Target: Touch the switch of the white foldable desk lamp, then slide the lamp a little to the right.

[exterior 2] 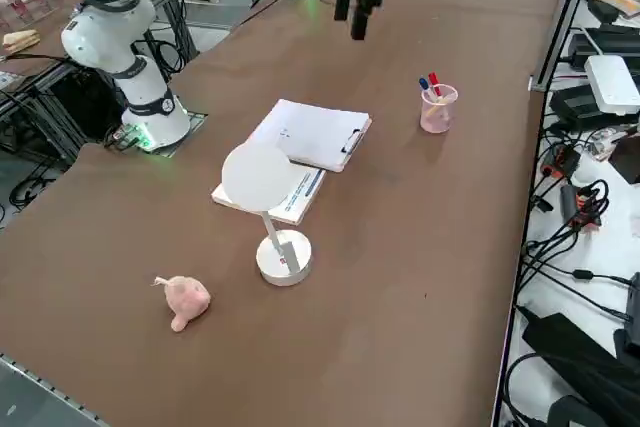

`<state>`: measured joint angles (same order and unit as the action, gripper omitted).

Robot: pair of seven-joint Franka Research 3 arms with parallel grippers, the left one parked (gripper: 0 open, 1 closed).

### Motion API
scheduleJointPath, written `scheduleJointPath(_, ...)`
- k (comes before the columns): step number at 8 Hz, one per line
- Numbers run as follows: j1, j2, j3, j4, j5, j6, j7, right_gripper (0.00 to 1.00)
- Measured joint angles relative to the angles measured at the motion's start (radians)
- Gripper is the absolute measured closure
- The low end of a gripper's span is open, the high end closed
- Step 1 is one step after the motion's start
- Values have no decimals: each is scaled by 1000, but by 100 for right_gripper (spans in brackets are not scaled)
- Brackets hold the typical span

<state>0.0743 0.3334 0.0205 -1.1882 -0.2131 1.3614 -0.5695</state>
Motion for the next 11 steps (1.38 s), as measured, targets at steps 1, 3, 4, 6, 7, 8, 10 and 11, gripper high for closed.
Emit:
scheduleJointPath(1,0,-68,-1,-51,30,-25,89,0)
scheduleJointPath(3,-3,-223,-11,-175,114,-62,296,0)
scheduleJointPath(4,-6,-307,-14,-242,138,-67,392,0)
scheduleJointPath(6,-6,-465,-13,-363,187,-71,548,0)
scheduleJointPath(7,-6,-519,-12,-400,199,-69,581,0)
scheduleJointPath(8,-6,-537,-10,-410,200,-52,596,0)
scheduleJointPath(10,-12,-481,-11,-383,197,2,633,0)
scheduleJointPath(11,-24,-439,-11,-360,199,30,663,0)
